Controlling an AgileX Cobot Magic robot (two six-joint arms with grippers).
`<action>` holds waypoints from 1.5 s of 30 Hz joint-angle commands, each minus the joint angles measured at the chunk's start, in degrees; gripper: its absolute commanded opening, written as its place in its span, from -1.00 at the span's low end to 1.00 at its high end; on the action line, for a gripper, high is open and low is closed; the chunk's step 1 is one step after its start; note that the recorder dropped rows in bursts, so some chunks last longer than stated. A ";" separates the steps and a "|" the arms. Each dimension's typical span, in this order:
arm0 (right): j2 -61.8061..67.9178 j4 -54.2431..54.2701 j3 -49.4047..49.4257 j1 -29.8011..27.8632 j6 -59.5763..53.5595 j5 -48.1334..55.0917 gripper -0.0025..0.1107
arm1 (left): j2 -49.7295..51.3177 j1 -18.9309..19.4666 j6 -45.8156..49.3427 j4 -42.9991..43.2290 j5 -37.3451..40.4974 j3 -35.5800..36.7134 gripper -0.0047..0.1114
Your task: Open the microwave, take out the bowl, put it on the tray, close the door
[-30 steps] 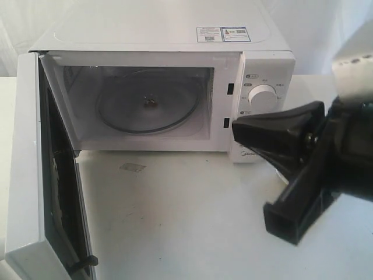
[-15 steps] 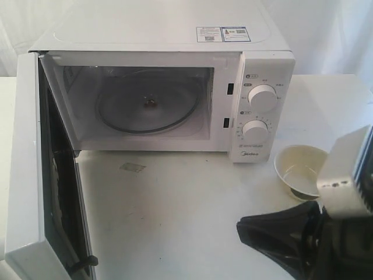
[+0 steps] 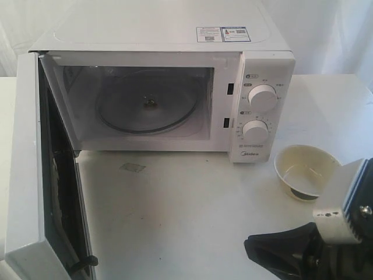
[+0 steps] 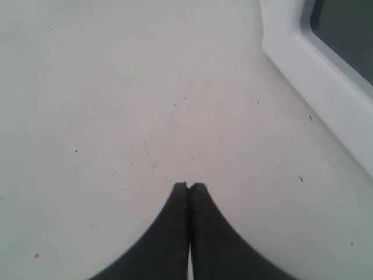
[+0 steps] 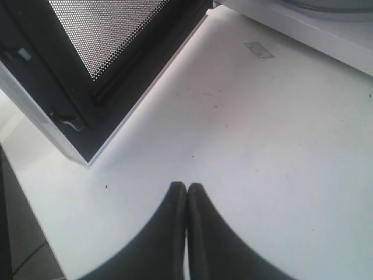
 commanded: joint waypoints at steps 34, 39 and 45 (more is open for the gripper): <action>-0.24 0.32 3.09 0.19 1.16 -4.02 -0.96 | -0.24 0.08 0.06 0.65 0.75 0.19 -0.92; -0.24 0.32 3.09 0.19 1.16 -4.02 -0.96 | -0.24 0.08 0.06 0.65 0.75 0.19 -0.92; -0.24 0.32 3.09 0.19 1.16 -4.02 -0.96 | -0.24 0.08 0.06 0.65 0.75 0.19 -0.92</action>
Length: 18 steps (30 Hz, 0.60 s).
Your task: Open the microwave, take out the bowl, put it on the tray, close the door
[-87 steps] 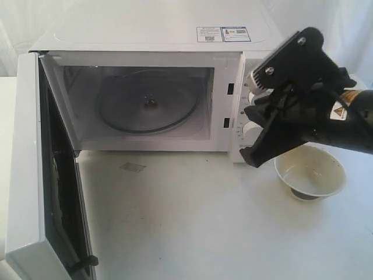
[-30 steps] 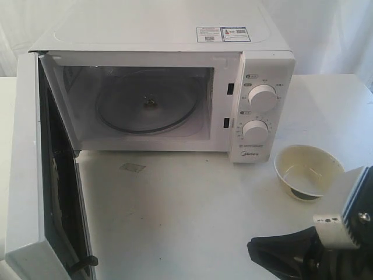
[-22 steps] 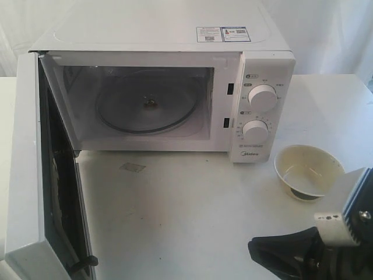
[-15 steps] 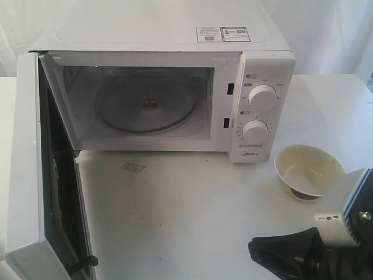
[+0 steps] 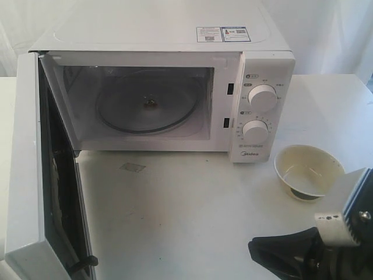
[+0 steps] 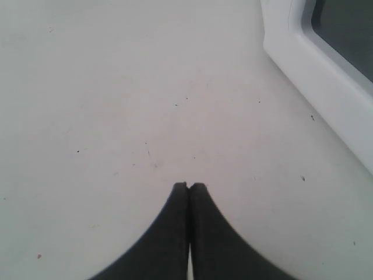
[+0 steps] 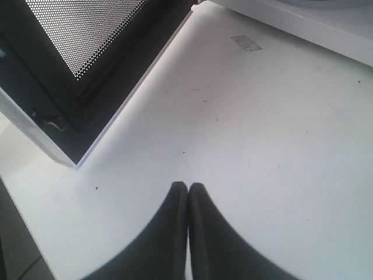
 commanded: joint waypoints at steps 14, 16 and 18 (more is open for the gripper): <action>-0.24 0.08 0.15 0.19 0.40 -9.31 -0.96 | -0.24 0.08 1.59 2.56 -0.13 0.19 -0.92; -0.24 0.08 0.15 0.19 0.40 -10.68 -0.96 | -0.24 0.08 4.20 5.12 -2.03 0.19 -0.92; -0.24 0.08 0.15 0.19 0.40 -10.82 -0.96 | -0.24 0.08 9.54 9.28 -3.89 0.19 -0.92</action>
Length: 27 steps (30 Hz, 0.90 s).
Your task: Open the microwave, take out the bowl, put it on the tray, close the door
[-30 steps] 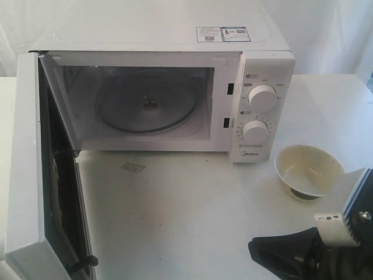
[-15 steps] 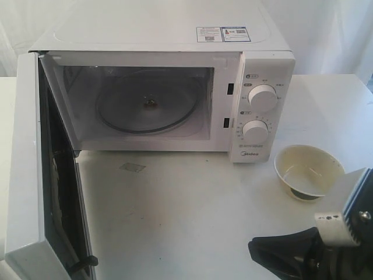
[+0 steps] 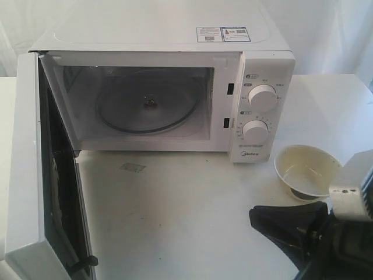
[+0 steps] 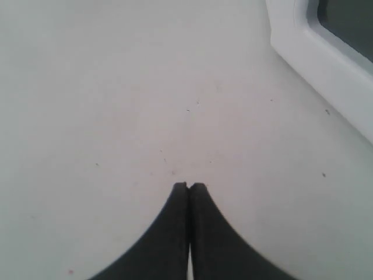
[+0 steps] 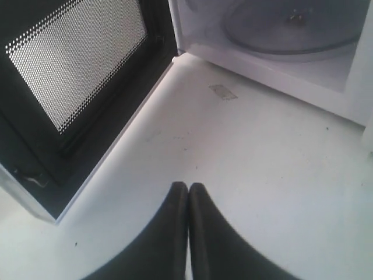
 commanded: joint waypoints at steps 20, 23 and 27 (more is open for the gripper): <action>-0.24 0.08 0.15 0.19 0.27 -2.01 -0.96 | 0.95 0.08 -11.18 -5.50 -41.37 -11.81 -0.92; -0.24 0.08 0.15 0.19 0.27 -2.01 -0.96 | 6.15 0.08 -16.92 -6.00 -23.39 -21.66 -0.92; -0.24 0.08 0.15 0.19 0.27 -2.01 -0.96 | 14.59 -0.03 -13.32 -6.30 3.11 -33.96 -0.92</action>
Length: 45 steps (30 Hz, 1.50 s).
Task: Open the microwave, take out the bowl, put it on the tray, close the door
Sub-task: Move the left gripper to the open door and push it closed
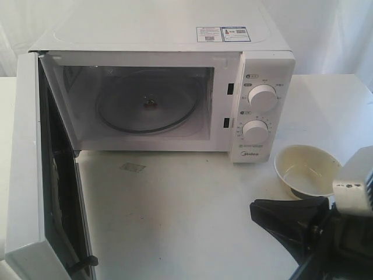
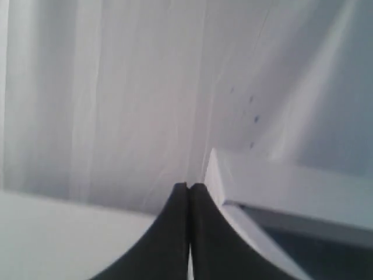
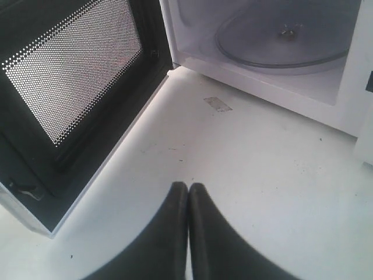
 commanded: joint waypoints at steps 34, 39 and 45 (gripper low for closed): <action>-0.13 -0.17 0.15 0.19 0.16 -4.94 -0.96 | 52.40 -10.13 77.25 -60.27 35.07 -20.49 -0.92; -0.13 -0.17 0.15 0.19 0.16 -5.92 -0.96 | 57.49 -18.00 79.70 -61.99 28.72 -22.92 -0.92; -0.13 -1.01 0.15 0.19 0.16 -5.65 -0.96 | 63.06 -23.44 79.70 -61.99 25.99 -28.63 -0.92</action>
